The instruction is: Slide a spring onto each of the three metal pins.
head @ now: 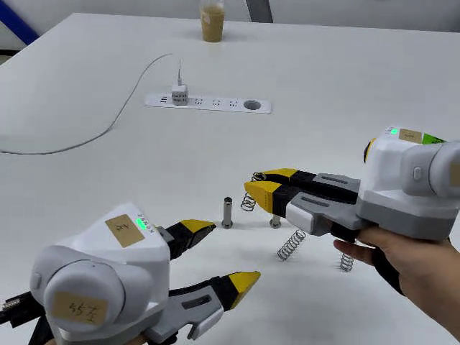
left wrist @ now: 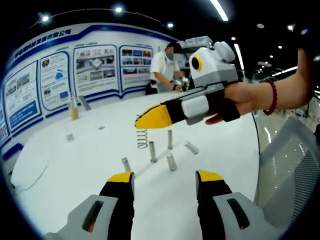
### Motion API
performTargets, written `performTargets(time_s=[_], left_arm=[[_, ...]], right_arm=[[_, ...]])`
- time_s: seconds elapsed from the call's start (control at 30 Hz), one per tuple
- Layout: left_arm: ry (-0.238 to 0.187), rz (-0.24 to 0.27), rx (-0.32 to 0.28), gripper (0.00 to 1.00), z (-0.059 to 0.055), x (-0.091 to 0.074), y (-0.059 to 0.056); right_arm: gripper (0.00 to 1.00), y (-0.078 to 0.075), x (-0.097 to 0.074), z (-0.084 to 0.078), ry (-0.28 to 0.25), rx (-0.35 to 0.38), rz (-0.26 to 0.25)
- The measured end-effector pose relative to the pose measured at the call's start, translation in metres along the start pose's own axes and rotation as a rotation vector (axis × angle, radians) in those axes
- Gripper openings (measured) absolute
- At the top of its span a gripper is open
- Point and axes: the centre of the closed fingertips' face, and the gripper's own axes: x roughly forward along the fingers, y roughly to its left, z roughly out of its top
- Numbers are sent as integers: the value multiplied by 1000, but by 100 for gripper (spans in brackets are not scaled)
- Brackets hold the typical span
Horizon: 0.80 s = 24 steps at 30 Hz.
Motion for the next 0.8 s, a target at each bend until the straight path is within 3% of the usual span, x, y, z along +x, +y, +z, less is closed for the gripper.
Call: performTargets(time_s=[0.4,0.8], left_arm=[[11,6,-20,64,-10,2,3],[25,1,-31,76,-15,6,2]], right_arm=[[11,-17,25,-8,12,-27,-22],[12,-23,41,-20,39,-79,-38]])
